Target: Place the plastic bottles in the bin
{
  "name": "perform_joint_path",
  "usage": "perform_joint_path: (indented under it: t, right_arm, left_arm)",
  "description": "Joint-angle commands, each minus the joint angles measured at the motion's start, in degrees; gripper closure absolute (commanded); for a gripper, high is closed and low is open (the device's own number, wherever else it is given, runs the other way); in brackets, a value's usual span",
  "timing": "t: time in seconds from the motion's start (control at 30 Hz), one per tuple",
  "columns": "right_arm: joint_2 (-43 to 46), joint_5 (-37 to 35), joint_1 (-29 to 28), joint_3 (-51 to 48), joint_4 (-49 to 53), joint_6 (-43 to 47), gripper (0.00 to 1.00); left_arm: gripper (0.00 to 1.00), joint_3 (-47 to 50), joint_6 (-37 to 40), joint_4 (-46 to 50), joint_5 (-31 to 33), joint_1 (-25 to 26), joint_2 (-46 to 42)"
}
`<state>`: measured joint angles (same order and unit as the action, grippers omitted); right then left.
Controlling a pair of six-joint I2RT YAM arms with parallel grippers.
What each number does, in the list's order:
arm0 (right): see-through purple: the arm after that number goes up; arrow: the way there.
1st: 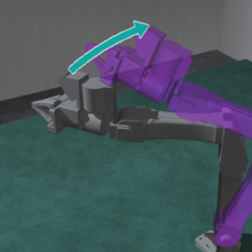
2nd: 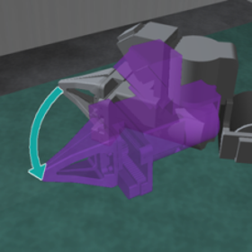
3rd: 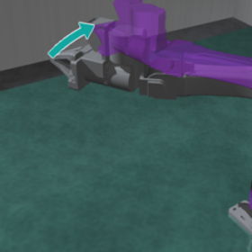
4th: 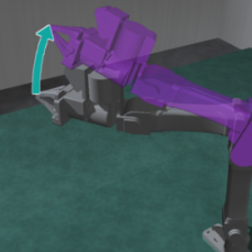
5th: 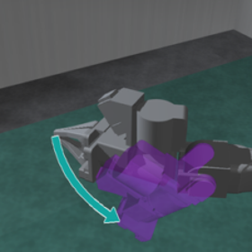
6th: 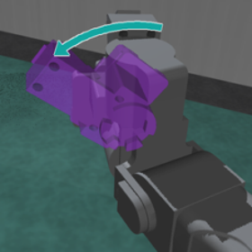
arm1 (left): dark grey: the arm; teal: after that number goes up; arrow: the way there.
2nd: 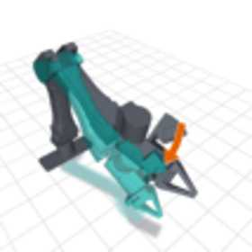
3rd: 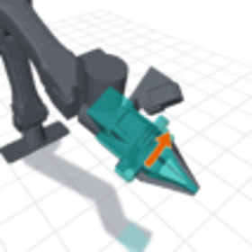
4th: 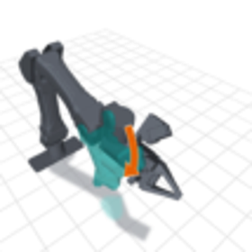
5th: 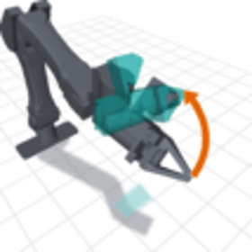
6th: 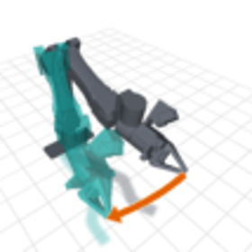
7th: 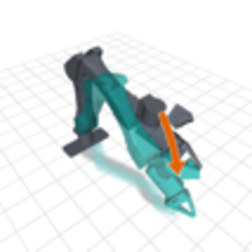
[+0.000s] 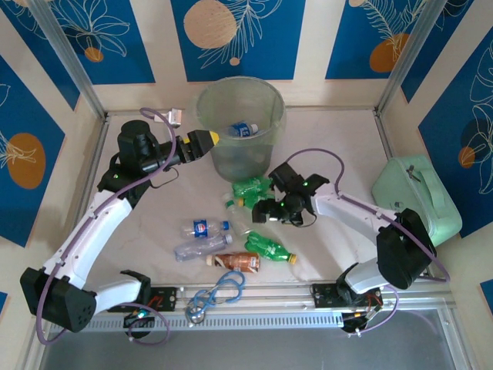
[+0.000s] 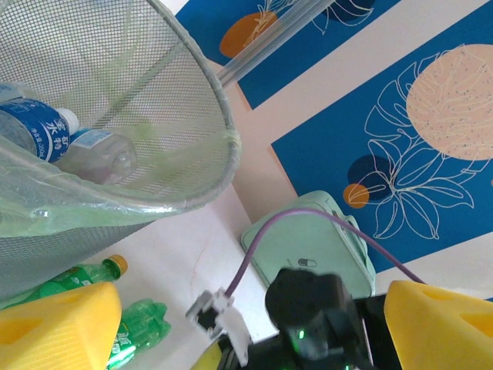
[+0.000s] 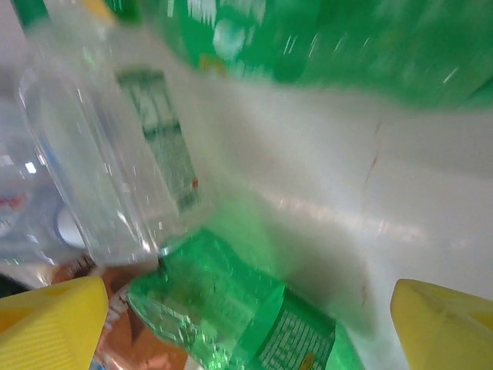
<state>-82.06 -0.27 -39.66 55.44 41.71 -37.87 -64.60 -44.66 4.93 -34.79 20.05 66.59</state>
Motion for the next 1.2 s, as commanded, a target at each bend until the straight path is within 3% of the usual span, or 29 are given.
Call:
perform_joint_path:
  t: [0.0,0.17,0.57,1.17]
  right_arm:
    - [2.13,-0.41,-4.49,-1.73,4.41,0.69,0.04]
    - [-0.41,-4.21,-9.53,-0.3,8.26,0.46,0.04]
    - [-9.58,-9.67,-14.96,5.26,13.23,1.62,0.0]
    - [-5.6,-7.7,-7.61,-2.0,12.3,-2.65,0.08]
  left_arm:
    - [0.12,0.78,-1.23,-4.16,0.59,0.62,0.71]
    - [0.13,1.4,-2.25,-5.37,0.65,0.7,1.04]
    - [0.13,1.23,-1.21,-3.85,0.46,0.73,0.79]
    - [0.13,1.57,-2.09,-5.82,0.1,0.69,2.29]
